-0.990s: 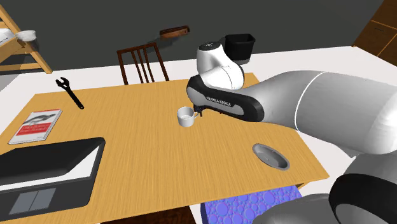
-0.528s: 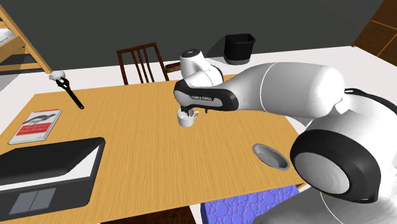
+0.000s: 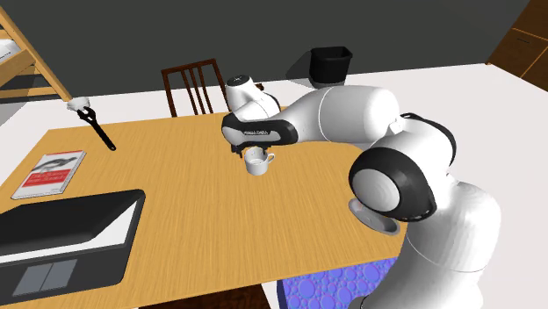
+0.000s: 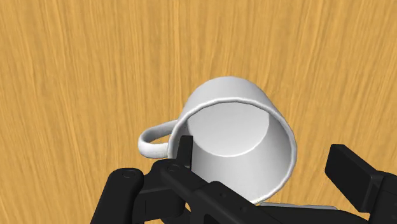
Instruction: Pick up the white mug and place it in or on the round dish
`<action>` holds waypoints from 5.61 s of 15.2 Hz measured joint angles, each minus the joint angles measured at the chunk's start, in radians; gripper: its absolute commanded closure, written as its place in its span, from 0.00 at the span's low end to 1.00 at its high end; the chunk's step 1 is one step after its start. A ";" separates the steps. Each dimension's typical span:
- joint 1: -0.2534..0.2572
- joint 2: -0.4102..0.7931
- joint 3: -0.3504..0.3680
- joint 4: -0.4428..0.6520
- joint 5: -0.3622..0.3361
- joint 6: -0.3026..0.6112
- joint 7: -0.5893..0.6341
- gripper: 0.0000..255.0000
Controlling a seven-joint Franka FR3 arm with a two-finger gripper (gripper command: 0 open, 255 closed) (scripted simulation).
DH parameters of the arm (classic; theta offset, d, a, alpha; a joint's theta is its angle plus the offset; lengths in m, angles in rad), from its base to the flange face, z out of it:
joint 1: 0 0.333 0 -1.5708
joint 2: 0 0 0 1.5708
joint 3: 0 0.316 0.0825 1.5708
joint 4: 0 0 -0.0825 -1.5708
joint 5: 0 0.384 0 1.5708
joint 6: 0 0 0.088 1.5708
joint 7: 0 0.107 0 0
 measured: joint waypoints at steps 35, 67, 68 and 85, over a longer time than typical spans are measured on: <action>0.055 0.160 -0.014 0.157 -0.050 -0.006 0.040 1.00; -0.125 -0.511 -0.052 -0.451 0.216 -0.002 -0.259 1.00; -0.130 -0.545 -0.065 -0.487 0.227 0.003 -0.282 1.00; -0.195 -1.134 -0.327 -0.958 0.225 -0.100 -0.621 1.00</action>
